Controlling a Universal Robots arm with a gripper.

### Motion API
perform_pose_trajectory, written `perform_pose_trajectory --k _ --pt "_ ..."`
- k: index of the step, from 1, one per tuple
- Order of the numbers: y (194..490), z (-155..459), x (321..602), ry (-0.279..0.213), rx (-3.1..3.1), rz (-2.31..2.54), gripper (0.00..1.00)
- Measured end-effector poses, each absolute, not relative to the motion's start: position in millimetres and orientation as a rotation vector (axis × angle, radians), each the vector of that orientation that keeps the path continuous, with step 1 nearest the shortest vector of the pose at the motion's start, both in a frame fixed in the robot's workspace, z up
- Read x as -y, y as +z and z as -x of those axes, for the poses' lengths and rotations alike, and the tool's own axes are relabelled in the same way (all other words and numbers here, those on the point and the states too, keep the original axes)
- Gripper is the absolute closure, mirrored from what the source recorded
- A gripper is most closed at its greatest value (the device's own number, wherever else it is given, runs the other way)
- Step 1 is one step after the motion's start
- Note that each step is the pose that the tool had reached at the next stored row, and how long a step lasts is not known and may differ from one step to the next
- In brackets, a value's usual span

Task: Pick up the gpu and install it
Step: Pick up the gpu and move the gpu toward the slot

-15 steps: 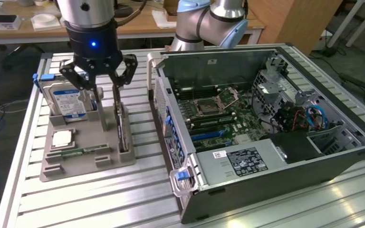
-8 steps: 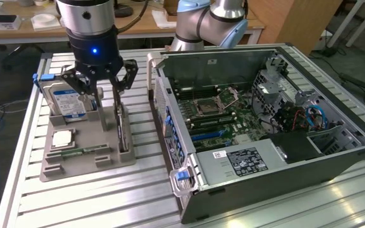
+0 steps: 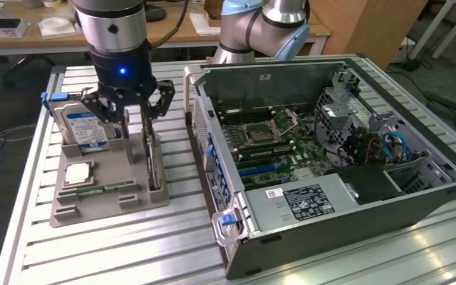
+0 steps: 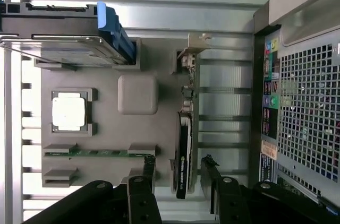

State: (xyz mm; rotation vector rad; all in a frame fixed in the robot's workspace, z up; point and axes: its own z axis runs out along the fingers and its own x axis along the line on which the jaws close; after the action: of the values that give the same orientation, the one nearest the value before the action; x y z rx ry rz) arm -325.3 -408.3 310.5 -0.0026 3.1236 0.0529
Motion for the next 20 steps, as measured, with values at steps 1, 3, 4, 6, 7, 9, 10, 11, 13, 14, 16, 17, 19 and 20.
perform_pose_trajectory --k 1,3,4,6,7,9,10,11,13,14,16,17,19,20 --pt "309.5 324.7 408.4 0.053 -3.124 0.002 0.53" --pt "306.9 324.4 408.6 0.053 -3.124 0.0 0.53" --pt "305.2 324.3 408.8 0.053 -3.124 0.0 0.53" --pt "301.5 324.1 409.2 0.053 -3.124 -0.001 0.53" --pt "299.7 324.1 409.5 0.053 -3.124 -0.002 0.53" --pt "296.0 323.8 410.3 0.053 -3.123 -0.004 0.53" --pt "294.3 323.6 410.6 0.053 -3.123 -0.005 0.53" --pt "292.8 323.1 411.0 0.053 -3.124 -0.007 0.53" --pt "290.1 321.8 411.9 0.053 -3.123 -0.012 0.53" --pt "289.0 321.1 412.3 0.053 -3.123 -0.015 0.53" --pt "286.9 319.5 413.2 0.053 -3.123 -0.019 0.53" --pt "285.8 318.8 413.6 0.053 -3.123 -0.021 0.53" --pt "283.5 317.3 414.4 0.053 -3.123 -0.025 0.53" --pt "282.3 316.6 414.8 0.053 -3.123 -0.028 0.53"
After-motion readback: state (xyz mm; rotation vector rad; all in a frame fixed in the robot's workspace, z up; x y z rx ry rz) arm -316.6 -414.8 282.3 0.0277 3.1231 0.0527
